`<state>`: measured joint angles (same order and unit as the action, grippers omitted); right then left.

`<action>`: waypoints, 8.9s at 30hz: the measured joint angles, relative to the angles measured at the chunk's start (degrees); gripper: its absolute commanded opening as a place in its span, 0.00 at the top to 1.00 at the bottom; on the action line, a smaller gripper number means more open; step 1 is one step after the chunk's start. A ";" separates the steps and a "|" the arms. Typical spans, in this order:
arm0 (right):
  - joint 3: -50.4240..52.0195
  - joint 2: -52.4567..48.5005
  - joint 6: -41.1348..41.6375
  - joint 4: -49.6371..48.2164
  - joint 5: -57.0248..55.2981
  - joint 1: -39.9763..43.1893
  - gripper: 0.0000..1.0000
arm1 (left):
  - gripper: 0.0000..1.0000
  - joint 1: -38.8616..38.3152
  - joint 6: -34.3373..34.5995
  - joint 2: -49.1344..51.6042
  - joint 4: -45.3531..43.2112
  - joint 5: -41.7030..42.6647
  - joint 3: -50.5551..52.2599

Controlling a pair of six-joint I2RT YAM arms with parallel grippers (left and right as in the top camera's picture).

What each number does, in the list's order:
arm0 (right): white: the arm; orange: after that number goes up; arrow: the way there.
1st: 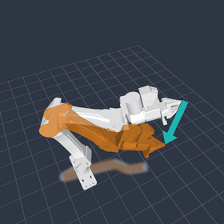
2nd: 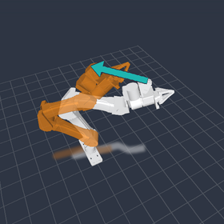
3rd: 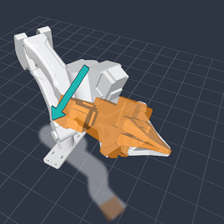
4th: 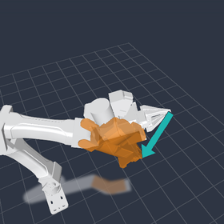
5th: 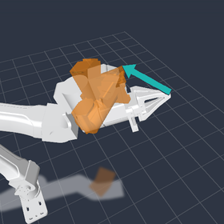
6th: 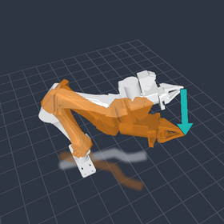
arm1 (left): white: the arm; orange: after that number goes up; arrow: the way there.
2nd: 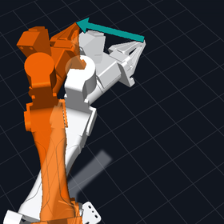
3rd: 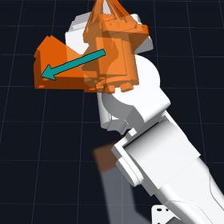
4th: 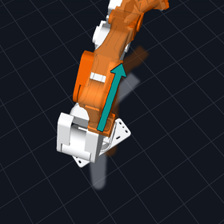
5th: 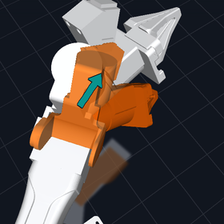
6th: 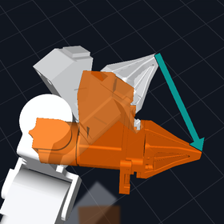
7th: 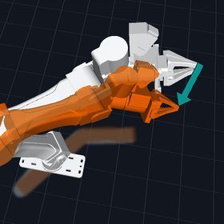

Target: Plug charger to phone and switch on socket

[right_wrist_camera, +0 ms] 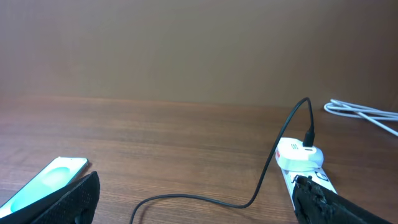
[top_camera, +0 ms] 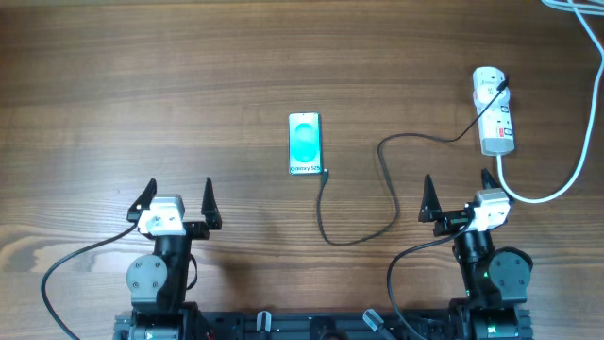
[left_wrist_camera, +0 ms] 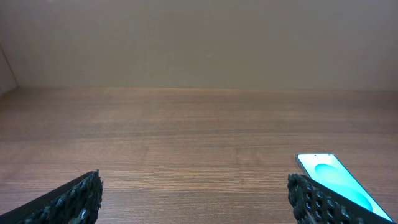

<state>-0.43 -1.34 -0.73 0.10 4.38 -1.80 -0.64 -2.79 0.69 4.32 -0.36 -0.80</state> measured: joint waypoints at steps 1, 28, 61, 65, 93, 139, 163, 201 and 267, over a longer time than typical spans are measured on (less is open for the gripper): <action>0.00 0.00 -0.02 0.00 0.00 0.00 0.00 | 0.00 0.00 0.00 0.00 0.00 0.00 0.00; -0.02 -0.22 0.00 0.00 0.00 0.00 0.00 | 0.00 0.00 11.61 0.07 -33.97 38.47 0.26; 0.04 -0.66 0.00 0.00 -0.02 -0.02 0.00 | 0.01 -13.42 28.61 69.35 42.38 28.44 -67.49; 0.04 -0.63 -0.02 0.04 -0.02 -0.02 0.00 | 0.00 -20.79 28.79 84.80 63.01 13.57 -88.54; 0.04 -0.63 -0.02 0.00 -0.02 -0.02 0.00 | 0.00 -29.27 35.50 118.42 62.49 1.46 -100.08; 0.04 -0.63 -0.02 0.00 -0.02 -0.02 0.00 | 0.00 -30.53 30.88 129.83 51.74 -1.90 -99.82; 0.04 -0.63 -0.02 0.00 -0.02 -0.02 0.01 | 0.26 -30.53 28.79 129.83 52.24 -1.29 -99.82; 0.04 -0.63 -0.02 0.00 -0.02 -0.02 0.00 | 0.34 -22.88 30.36 117.50 59.80 60.11 -99.84; -88.24 -65.20 14.56 73.31 23.71 -0.04 0.00 | 0.34 -10.10 41.00 117.48 57.33 77.53 -99.84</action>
<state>-88.66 -66.54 13.82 73.41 28.10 -1.85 -10.74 38.22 118.17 61.65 77.17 -100.64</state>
